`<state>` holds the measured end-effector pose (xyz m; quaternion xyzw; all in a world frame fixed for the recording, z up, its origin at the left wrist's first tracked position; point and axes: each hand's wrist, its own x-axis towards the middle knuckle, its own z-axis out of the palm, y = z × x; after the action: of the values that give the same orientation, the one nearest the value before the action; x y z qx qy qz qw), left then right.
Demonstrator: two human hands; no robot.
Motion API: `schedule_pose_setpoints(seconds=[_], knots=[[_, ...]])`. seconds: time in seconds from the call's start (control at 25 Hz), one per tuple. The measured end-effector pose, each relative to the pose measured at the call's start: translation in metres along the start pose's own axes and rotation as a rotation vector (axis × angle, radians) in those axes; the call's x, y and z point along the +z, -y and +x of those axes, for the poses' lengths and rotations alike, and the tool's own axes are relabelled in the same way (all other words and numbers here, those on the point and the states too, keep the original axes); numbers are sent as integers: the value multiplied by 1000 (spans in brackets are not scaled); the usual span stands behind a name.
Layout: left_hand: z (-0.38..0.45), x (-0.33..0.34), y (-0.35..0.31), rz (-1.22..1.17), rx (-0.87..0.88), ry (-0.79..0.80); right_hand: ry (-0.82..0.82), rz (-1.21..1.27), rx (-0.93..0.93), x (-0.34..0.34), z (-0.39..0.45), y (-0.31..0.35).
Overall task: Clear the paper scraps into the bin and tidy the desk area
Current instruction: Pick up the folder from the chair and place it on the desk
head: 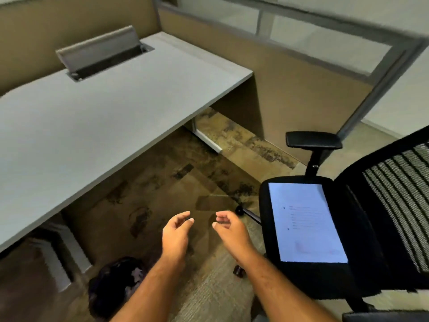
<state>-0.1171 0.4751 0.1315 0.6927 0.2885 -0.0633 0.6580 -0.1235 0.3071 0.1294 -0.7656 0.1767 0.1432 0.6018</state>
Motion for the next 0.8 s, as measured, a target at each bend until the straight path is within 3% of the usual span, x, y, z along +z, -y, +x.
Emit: schedule_pose_setpoints(seconds=[0.32, 0.48, 0.8], knots=[[-23, 153, -36, 221, 67, 110, -98, 15, 67, -185, 19, -29], [-39, 224, -23, 311, -65, 288, -223, 29, 174, -264, 21, -60], [-12, 327, 44, 414, -246, 517, -417, 77, 358, -353, 50, -134]])
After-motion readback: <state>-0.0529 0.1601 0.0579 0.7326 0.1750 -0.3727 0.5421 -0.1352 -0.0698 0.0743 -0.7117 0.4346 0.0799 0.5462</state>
